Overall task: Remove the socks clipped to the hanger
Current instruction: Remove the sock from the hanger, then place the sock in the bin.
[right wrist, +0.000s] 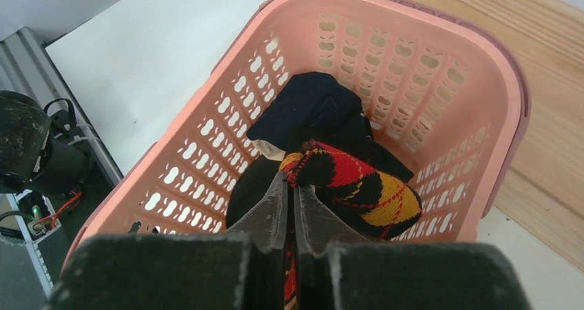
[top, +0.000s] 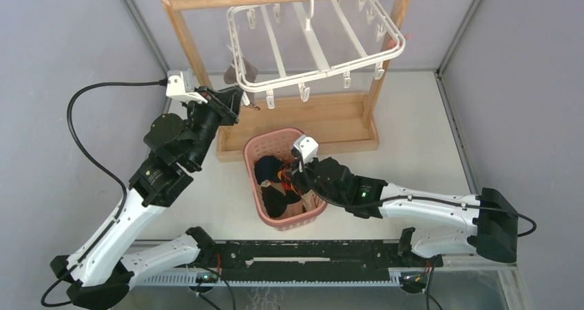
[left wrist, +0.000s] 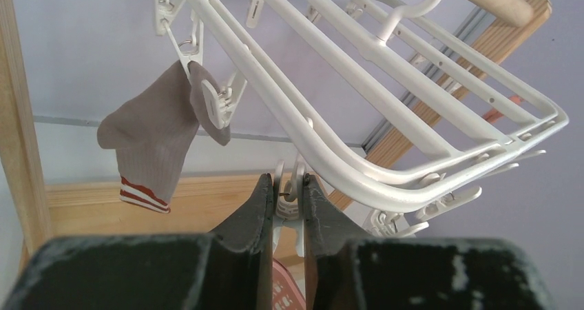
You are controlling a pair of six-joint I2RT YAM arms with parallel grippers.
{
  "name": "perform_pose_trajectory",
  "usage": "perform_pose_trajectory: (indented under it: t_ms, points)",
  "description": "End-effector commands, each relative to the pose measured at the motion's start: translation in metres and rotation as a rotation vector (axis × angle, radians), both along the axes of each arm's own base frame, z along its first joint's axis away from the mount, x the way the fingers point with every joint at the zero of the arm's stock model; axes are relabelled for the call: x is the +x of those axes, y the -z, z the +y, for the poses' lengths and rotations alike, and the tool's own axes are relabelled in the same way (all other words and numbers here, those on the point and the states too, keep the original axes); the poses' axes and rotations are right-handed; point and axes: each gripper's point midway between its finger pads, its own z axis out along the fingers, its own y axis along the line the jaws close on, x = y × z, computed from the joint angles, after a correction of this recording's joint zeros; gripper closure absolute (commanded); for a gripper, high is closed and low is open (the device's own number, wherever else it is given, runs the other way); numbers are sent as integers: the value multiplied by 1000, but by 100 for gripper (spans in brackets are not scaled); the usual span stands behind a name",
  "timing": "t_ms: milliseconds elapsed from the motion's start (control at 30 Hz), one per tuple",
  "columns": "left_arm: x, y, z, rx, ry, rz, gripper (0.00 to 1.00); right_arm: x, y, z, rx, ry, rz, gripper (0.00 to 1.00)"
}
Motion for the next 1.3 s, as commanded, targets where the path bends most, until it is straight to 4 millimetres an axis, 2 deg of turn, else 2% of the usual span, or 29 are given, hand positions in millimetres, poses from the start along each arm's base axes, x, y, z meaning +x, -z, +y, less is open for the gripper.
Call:
perform_pose_trajectory:
  t_ms: [0, 200, 267, 367, 500, 733, 900, 967, 1133, 1267]
  points:
    - [-14, -18, 6, -22, 20, -32, 82, 1, -2, 5, 51, -22, 50, 88]
    - [-21, -23, 5, -37, 42, -38, 82, 4, -2, 1, 55, -4, 62, 57]
    - [-24, -25, 4, -40, 49, -40, 82, 5, -4, -2, 57, 4, 62, 50]
    - [-28, -28, 2, -41, 64, -40, 79, 6, -9, -7, 62, 17, 57, 47]
    - [-32, -28, 0, -44, 81, -39, 69, 6, -20, -17, 77, 31, 46, 43]
    - [-37, -28, 1, -44, 94, -32, 66, 2, -34, -44, 80, 69, 38, 41]
    - [-42, -30, -1, -56, 114, -37, 65, 3, -58, -64, 146, 97, 18, 38]
    - [-44, -30, -2, -57, 121, -34, 63, 2, -72, -72, 197, 99, 18, 30]
    - [-51, -27, 3, -58, 123, -24, 50, -3, -105, -91, 324, 104, 4, 18]
    - [-57, -21, 15, -48, 105, -11, 44, -3, -116, -104, 353, 137, -8, 16]
